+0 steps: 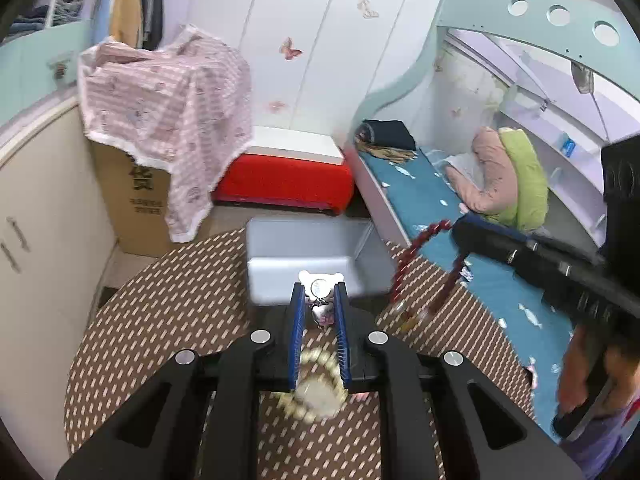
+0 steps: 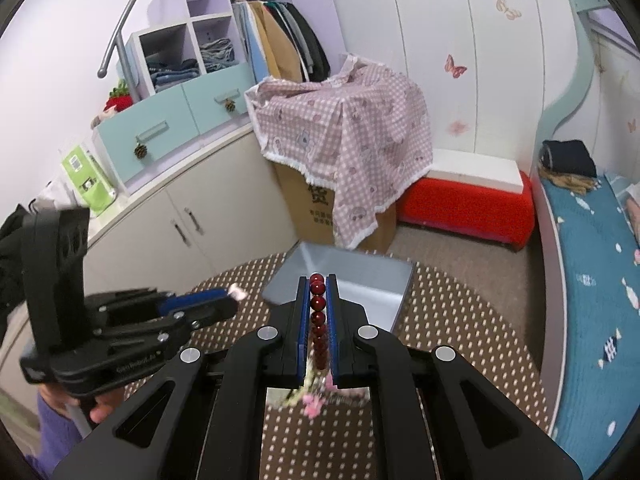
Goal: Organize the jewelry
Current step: 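Lower the charm into the gray box with the left tool while the right tool drops the bracelet in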
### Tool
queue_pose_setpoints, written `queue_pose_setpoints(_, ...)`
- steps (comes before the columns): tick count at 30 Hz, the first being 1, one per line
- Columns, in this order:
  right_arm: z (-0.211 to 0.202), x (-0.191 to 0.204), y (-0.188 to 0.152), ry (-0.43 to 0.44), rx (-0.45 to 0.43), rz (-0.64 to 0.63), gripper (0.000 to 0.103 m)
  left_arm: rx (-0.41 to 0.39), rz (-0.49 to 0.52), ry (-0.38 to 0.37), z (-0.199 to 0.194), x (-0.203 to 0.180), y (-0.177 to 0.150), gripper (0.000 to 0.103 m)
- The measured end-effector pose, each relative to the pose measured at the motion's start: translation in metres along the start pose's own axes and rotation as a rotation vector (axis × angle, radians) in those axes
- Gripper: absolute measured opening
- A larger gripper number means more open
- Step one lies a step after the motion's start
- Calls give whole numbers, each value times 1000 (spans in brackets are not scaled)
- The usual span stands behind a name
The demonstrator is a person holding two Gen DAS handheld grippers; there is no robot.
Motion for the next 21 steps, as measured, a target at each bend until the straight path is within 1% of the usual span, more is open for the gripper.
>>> queue_pose_setpoints(2,9,-5,8,-9,-2,6,8,17,1,-15,12,-2,11,13)
queue_pose_setpoints(5,21,-10,18,-15,0,10,8,61,-30,-38,34,2,22,13)
queue_pose_setpoints(9,41,-17,21,-30,24,11,8,116,-74,-55,61,9,22,13)
queue_pose_setpoints(10,46,-19,21,-31,32,14,8,127,-81,-49,66,11,20,14)
queue_pose_setpoints(15,75,-30,3,-37,100,34,8,183,-92,-15,88,17,9,14)
queue_pose_setpoints(21,97,-39,-19,-38,161,57,9,221,-105,29,102,24,3,14)
Point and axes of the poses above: each gripper's, at about its wrist camera, not at the fingertips, and z roughly the way its jaws point, x to its left, y to its top, the point moved 6 cm from there along z, roughly the way its jaws point, and after that the axes turned 1 degree about y, right-handed, at the moved point
